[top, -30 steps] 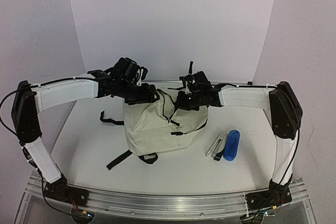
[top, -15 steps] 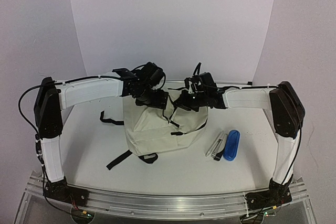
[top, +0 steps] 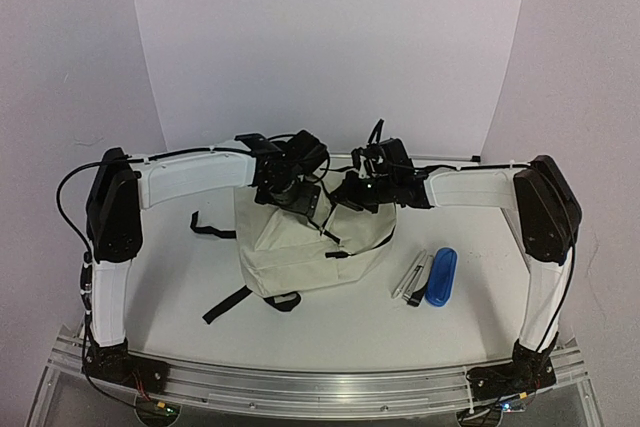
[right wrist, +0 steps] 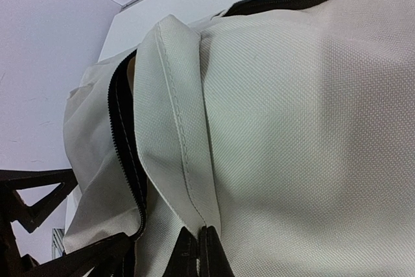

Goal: Pack the student bag
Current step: Adjust the student bag at the center of the board.

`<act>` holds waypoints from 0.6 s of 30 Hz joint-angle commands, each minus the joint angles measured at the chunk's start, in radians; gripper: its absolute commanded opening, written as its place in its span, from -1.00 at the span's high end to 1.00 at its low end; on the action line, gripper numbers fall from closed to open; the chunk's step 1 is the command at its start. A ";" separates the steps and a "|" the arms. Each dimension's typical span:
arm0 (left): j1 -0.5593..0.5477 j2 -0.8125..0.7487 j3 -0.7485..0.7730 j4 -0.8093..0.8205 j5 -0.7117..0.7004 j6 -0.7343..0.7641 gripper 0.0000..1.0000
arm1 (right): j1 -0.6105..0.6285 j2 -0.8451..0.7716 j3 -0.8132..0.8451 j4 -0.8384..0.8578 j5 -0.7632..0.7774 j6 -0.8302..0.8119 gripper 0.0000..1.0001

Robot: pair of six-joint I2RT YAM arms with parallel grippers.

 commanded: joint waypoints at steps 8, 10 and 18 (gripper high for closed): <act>-0.022 0.008 0.059 0.081 -0.007 0.067 -0.39 | -0.005 -0.046 -0.010 0.024 0.013 0.012 1.00; -0.033 0.006 0.061 0.087 -0.022 0.076 -0.31 | -0.004 -0.045 -0.012 0.023 0.013 0.013 1.00; -0.077 -0.040 0.024 0.157 -0.052 0.082 -0.18 | -0.003 -0.042 -0.009 0.023 0.009 0.015 1.00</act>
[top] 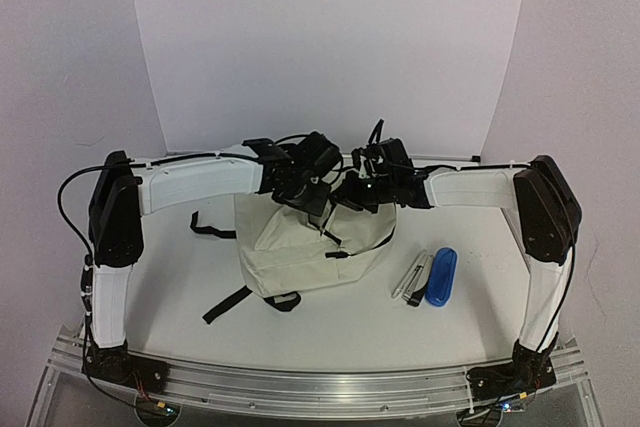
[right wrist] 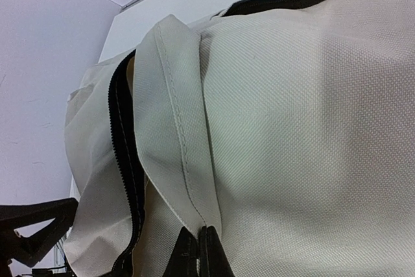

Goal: Pack the student bag
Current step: Adjust the student bag at the center of the board.

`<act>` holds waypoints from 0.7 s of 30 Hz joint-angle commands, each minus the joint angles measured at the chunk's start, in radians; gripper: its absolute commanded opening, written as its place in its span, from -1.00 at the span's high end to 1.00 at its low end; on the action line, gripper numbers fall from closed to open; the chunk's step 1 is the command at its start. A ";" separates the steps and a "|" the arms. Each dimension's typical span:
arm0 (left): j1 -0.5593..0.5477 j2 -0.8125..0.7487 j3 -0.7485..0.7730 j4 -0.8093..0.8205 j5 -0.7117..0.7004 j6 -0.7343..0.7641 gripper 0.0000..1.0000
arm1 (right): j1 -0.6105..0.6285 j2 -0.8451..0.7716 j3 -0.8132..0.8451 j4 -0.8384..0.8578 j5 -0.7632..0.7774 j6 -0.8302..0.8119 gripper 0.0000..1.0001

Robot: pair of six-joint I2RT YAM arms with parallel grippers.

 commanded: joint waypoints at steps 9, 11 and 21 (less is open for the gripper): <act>-0.020 -0.017 -0.008 0.043 -0.003 -0.036 0.21 | -0.004 -0.040 -0.011 0.023 0.003 0.007 1.00; -0.020 -0.011 -0.009 0.032 -0.005 -0.035 0.27 | -0.004 -0.040 -0.010 0.022 0.002 0.007 1.00; -0.007 0.014 -0.024 -0.008 -0.075 -0.045 0.08 | -0.004 -0.034 -0.001 0.023 -0.006 0.012 1.00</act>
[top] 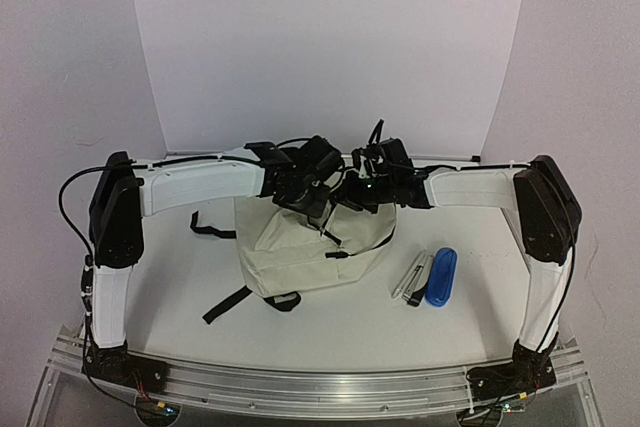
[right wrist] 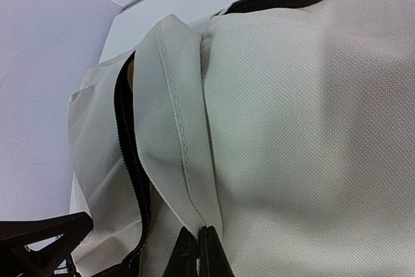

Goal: Pack the student bag
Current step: Adjust the student bag at the center of the board.

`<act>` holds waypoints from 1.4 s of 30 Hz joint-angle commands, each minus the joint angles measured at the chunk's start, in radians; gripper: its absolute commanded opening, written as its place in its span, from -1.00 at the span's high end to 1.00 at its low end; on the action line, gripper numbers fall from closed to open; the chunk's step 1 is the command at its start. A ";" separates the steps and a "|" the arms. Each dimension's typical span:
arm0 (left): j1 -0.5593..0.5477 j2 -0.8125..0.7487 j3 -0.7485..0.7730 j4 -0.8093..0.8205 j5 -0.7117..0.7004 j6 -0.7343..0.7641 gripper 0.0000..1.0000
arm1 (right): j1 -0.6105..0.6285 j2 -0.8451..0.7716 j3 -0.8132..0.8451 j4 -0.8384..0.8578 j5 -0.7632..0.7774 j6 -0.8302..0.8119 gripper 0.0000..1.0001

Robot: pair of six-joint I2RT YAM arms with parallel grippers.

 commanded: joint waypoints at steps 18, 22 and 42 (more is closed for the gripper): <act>0.052 -0.071 -0.095 0.017 -0.135 -0.046 1.00 | -0.004 -0.054 -0.024 0.020 0.071 0.012 1.00; 0.081 -0.219 -0.204 0.116 -0.067 -0.047 1.00 | -0.005 -0.054 -0.036 0.010 0.130 0.025 1.00; 0.385 -0.457 -0.489 0.397 0.638 -0.081 1.00 | -0.010 -0.201 -0.080 -0.031 0.101 -0.035 0.14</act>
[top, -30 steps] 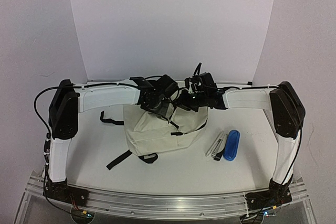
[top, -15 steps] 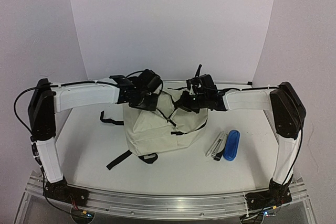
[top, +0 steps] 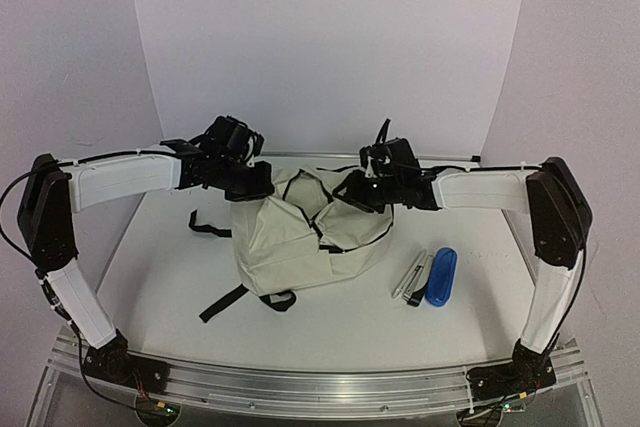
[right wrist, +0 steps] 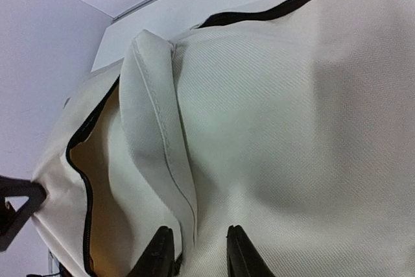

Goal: Pack the student bag
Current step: Adjust the student bag at the center of the board, then pick up the personal item from the center of the board.

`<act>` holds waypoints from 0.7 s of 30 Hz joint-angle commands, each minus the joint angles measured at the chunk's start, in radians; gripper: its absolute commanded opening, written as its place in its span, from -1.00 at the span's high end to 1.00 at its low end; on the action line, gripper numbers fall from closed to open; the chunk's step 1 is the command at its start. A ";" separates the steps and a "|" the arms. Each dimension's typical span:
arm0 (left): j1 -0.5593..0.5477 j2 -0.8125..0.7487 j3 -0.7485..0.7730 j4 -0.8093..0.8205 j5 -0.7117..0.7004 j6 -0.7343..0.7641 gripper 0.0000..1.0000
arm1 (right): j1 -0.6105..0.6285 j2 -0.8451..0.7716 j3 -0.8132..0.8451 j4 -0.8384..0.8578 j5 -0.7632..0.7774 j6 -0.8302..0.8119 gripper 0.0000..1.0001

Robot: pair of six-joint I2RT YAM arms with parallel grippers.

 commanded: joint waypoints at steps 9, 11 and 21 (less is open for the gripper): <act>0.256 -0.104 0.010 -0.006 0.460 0.074 1.00 | -0.047 -0.294 -0.220 -0.277 0.198 -0.020 -0.53; 0.269 -0.089 0.031 -0.026 0.534 0.087 1.00 | -0.078 -0.322 -0.273 -0.321 0.231 0.006 -0.68; 0.313 -0.065 0.081 -0.105 0.685 0.242 1.00 | -0.215 -0.486 -0.445 -0.428 0.309 0.147 -0.97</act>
